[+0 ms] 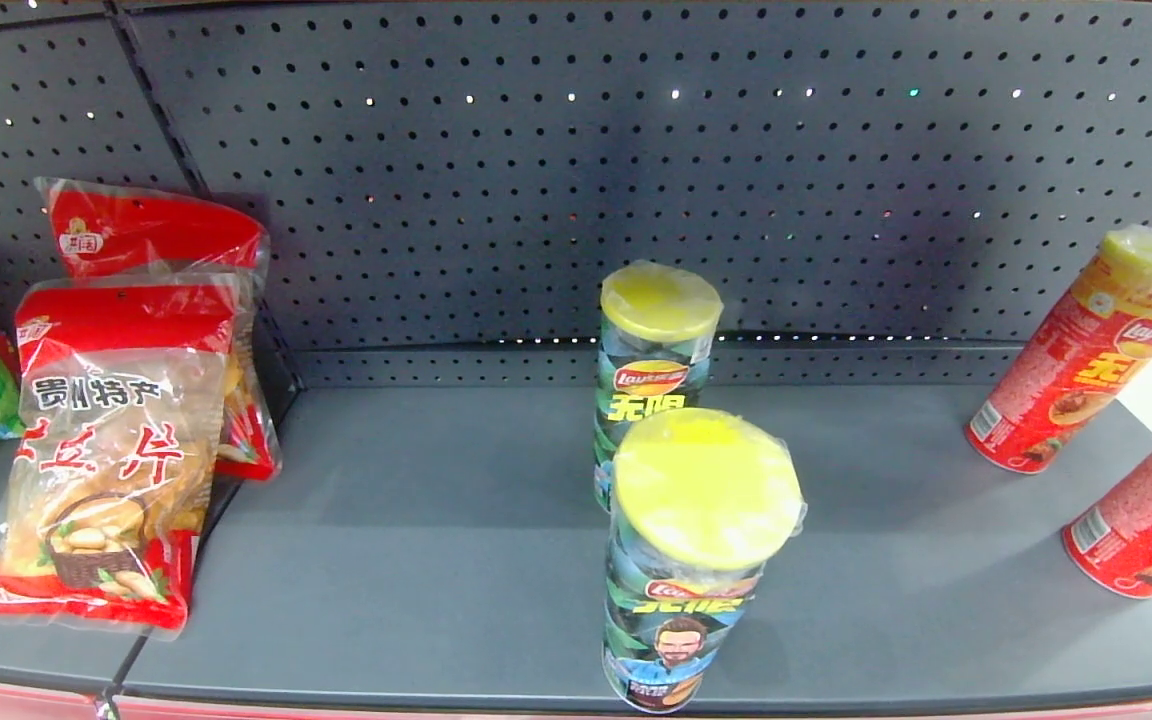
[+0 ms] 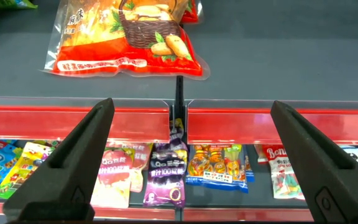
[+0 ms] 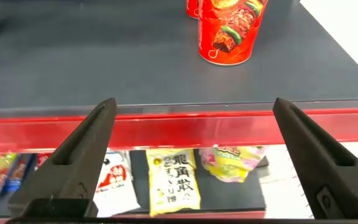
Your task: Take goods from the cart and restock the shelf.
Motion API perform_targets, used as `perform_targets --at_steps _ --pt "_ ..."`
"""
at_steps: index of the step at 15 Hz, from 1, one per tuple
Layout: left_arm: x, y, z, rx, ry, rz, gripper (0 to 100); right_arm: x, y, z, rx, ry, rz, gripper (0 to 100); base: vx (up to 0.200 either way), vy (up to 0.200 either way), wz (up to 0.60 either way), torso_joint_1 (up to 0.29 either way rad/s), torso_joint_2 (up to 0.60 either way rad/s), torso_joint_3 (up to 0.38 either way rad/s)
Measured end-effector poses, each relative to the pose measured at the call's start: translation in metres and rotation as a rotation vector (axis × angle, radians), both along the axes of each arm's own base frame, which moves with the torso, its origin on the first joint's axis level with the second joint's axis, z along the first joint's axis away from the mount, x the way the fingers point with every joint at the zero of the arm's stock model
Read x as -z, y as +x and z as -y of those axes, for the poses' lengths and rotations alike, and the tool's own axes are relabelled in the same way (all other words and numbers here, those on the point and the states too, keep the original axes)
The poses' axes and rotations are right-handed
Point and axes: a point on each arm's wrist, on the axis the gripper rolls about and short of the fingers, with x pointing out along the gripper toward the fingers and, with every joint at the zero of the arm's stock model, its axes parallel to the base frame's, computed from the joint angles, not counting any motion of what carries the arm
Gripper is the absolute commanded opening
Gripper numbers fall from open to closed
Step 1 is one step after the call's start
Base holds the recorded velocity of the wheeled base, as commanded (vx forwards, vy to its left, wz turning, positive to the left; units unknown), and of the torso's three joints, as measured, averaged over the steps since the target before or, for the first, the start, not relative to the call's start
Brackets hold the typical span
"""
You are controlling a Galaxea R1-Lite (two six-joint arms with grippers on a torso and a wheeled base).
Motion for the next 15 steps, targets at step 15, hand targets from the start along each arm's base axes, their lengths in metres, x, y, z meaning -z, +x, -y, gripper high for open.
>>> perform_targets --at_steps 15 --pt "0.0000 0.0000 0.0000 0.000 0.000 0.000 100 0.0003 -0.0004 0.0006 0.028 -0.020 0.002 100 0.000 0.000 0.00 0.000 0.00 0.000"
